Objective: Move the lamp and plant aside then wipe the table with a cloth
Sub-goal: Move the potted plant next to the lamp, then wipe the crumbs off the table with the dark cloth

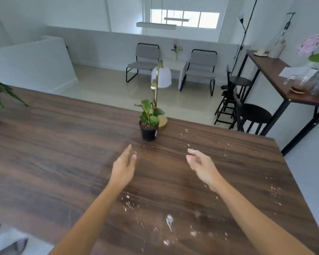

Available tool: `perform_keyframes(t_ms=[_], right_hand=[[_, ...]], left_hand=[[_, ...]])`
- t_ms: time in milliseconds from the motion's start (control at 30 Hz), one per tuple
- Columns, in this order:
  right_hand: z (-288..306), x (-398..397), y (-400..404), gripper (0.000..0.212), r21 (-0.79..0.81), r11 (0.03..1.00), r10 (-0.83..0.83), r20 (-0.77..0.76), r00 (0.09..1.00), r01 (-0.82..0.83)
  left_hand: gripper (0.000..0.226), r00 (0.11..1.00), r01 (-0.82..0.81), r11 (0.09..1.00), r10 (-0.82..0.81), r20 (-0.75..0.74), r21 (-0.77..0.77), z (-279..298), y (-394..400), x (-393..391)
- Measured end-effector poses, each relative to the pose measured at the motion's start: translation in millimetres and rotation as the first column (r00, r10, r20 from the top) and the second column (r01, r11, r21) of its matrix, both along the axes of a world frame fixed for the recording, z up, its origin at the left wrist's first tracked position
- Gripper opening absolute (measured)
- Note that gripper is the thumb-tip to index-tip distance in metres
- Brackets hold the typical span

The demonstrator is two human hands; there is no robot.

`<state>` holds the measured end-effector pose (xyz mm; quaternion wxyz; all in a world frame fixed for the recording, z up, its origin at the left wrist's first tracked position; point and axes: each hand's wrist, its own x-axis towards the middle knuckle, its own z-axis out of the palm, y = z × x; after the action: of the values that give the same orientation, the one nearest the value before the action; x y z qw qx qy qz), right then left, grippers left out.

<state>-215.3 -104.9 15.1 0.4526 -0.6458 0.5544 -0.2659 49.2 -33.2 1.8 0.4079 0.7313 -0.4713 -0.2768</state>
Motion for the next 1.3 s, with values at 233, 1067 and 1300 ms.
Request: perform_keyframes(t_ms=[233,1067,1300], right_hand=[[-0.9,-173.5,113.2,0.029,-0.193,0.974,-0.171,-0.275,0.946,0.119],[-86.5,71.1,116.0,0.068,-0.175,0.94,0.078,-0.724,0.686,-0.292],[-86.7,-136.7,224.5,0.073,-0.221,0.974,-0.214,-0.797,0.565,0.057]], left_hand=[[0.05,0.959,-0.133,0.991,0.137,0.247,-0.034,-44.2,133.2,-24.6],[0.066,0.777,-0.299,0.946,0.165,0.608,0.126,-88.7,165.9,1.9],[0.065,0.782,-0.3,0.946,0.17,0.6,0.123,-88.0,167.4,1.4]])
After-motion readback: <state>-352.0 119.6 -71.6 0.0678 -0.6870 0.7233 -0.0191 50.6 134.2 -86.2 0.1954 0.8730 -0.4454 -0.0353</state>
